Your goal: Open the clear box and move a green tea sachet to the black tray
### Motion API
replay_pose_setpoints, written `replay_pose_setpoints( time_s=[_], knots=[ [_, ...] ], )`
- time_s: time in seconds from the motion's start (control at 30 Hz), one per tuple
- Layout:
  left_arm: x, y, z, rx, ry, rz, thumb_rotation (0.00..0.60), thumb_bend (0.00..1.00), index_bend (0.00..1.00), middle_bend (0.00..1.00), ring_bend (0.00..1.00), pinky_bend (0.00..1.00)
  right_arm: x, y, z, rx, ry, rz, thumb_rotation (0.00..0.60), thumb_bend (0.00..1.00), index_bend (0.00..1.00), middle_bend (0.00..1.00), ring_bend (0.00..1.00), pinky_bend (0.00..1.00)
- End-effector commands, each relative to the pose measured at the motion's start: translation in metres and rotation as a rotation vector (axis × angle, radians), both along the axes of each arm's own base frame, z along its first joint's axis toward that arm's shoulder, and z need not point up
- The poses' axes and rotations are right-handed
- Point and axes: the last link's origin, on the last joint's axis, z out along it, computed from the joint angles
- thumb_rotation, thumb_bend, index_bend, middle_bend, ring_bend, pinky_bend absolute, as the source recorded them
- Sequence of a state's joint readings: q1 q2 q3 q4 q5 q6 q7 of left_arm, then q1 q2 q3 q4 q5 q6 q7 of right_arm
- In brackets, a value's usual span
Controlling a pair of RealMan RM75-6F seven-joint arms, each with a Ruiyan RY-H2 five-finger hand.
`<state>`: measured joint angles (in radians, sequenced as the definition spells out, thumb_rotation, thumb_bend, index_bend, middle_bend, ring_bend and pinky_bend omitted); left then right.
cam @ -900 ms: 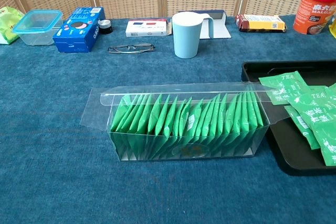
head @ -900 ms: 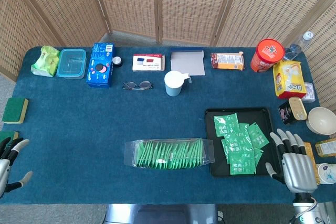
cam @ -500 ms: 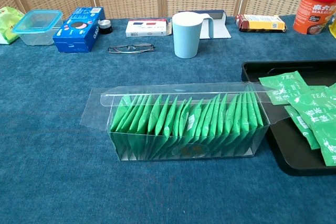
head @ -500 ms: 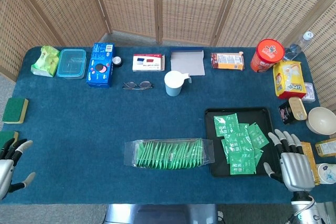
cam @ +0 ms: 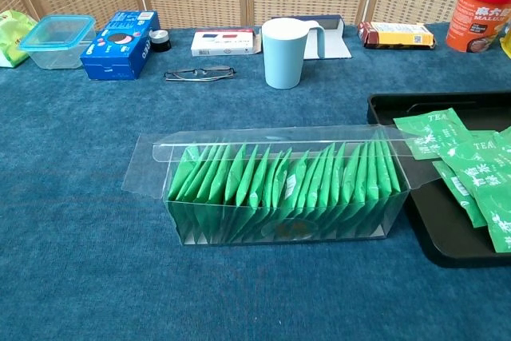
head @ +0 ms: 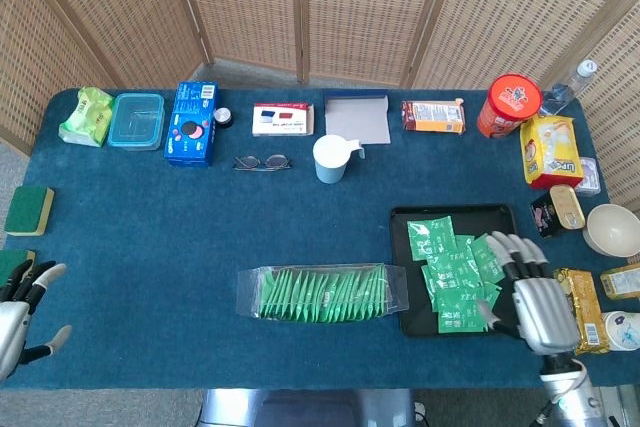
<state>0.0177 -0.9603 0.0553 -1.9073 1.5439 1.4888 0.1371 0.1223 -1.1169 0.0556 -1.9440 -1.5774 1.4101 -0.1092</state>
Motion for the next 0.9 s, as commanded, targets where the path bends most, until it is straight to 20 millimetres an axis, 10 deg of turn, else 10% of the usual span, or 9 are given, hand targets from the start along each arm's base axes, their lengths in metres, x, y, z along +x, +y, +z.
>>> replay_pose_setpoints(
  time_s=[0.03, 0.5, 0.9],
  knots=[
    [0.002, 0.004, 0.003, 0.011, -0.005, -0.016, 0.6, 0.22, 0.13, 0.13, 0.0, 0.22, 0.031, -0.014, -0.012, 0.108, -0.092, 0.123, 0.6, 0.32, 0.05, 0.0, 0.0, 0.0],
    [0.007, 0.03, 0.012, 0.014, 0.006, -0.064, 0.6, 0.22, 0.13, 0.13, 0.0, 0.22, 0.115, -0.037, -0.079, 0.459, -0.073, 0.392, 0.6, 0.31, 0.0, 0.0, 0.0, 0.0],
    [0.004, 0.031, 0.011, 0.013, 0.01, -0.054, 0.6, 0.22, 0.13, 0.13, 0.0, 0.22, 0.134, -0.05, -0.102, 0.424, 0.027, 0.419, 0.6, 0.3, 0.0, 0.0, 0.0, 0.0]
  ],
)
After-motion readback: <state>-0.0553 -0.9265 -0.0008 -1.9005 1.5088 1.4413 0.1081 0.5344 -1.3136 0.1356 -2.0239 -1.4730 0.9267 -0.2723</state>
